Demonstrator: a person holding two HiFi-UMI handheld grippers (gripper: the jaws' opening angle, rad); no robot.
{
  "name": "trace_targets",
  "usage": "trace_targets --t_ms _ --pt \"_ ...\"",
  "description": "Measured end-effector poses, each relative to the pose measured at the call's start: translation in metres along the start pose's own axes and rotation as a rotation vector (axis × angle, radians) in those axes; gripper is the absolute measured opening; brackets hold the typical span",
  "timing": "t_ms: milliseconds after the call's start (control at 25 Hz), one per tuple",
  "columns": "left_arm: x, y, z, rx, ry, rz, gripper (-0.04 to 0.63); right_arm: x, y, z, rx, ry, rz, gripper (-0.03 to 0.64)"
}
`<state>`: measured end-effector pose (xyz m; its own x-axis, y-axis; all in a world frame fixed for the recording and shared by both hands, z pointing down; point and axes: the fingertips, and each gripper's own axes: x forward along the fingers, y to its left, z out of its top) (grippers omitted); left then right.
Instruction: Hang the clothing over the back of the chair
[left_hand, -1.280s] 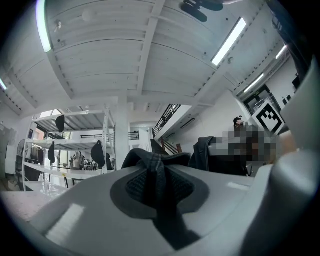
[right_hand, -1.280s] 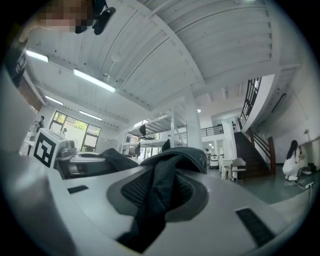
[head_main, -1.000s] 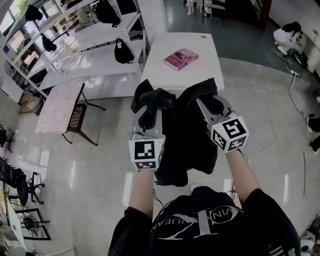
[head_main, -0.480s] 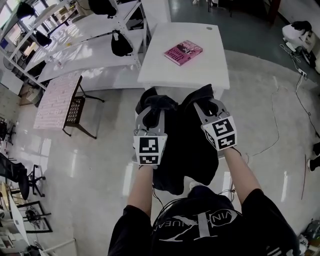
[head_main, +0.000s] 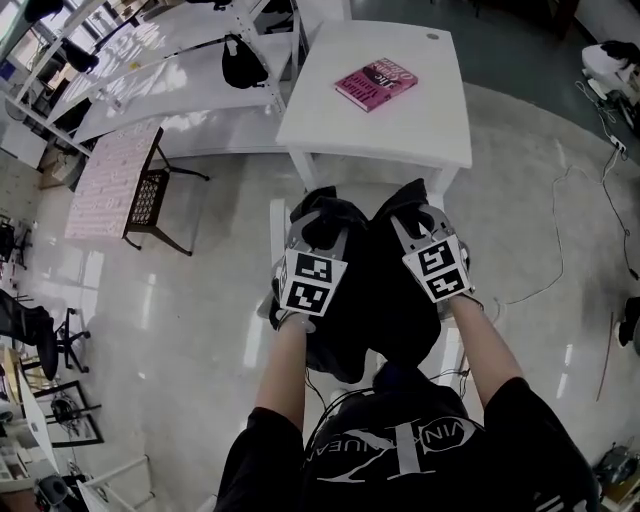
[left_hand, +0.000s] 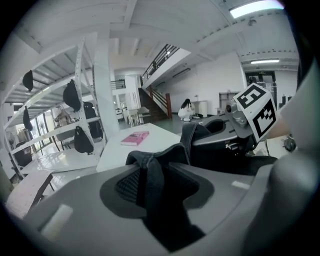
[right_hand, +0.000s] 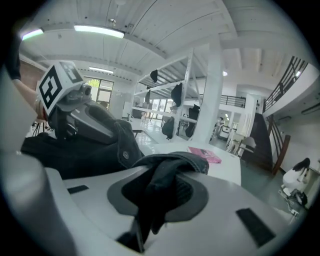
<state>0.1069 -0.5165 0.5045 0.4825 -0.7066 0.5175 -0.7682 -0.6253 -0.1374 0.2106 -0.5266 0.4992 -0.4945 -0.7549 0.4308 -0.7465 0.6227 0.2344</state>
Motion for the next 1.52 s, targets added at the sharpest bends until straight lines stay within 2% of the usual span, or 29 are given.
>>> trace_targets --t_ms 120,240,360,480,560,680,760,1040,1120,1200,1400,1520 --pt "0.004 -0.007 -0.016 0.024 0.105 -0.050 0.203 0.004 0.003 -0.012 -0.007 0.025 0.019 0.087" --pt "0.001 -0.009 -0.029 0.073 0.168 -0.055 0.215 0.011 0.015 -0.022 -0.053 0.066 0.059 0.087" --pt "-0.012 -0.004 -0.036 0.115 0.201 -0.010 0.215 0.019 0.036 -0.037 -0.108 0.129 0.123 0.087" --pt "-0.026 0.003 -0.032 0.109 0.163 0.039 0.209 0.025 0.050 -0.054 -0.151 0.202 0.165 0.087" --pt "-0.036 0.010 -0.029 0.096 0.128 0.084 0.124 0.027 0.054 -0.063 -0.162 0.243 0.171 0.087" --pt "-0.055 0.020 -0.022 0.063 0.064 0.153 0.043 0.029 0.052 -0.076 -0.132 0.329 0.173 0.087" --pt "-0.066 0.022 -0.022 0.028 0.038 0.159 0.012 0.027 0.051 -0.084 -0.094 0.382 0.174 0.094" --pt "-0.085 0.025 -0.041 -0.010 0.051 0.165 0.012 0.021 0.050 -0.096 0.023 0.473 0.175 0.126" --pt "-0.088 0.025 -0.044 -0.019 0.048 0.169 0.012 0.019 0.046 -0.099 0.064 0.493 0.167 0.148" --pt "-0.091 0.024 -0.048 -0.020 0.050 0.171 0.012 0.014 0.043 -0.101 0.090 0.514 0.157 0.198" --pt "-0.102 0.022 -0.058 -0.034 0.045 0.171 0.012 -0.001 0.041 -0.087 0.145 0.475 0.134 0.201" --pt "-0.108 0.019 -0.061 -0.047 0.033 0.161 0.012 -0.012 0.041 -0.076 0.127 0.442 0.106 0.198"
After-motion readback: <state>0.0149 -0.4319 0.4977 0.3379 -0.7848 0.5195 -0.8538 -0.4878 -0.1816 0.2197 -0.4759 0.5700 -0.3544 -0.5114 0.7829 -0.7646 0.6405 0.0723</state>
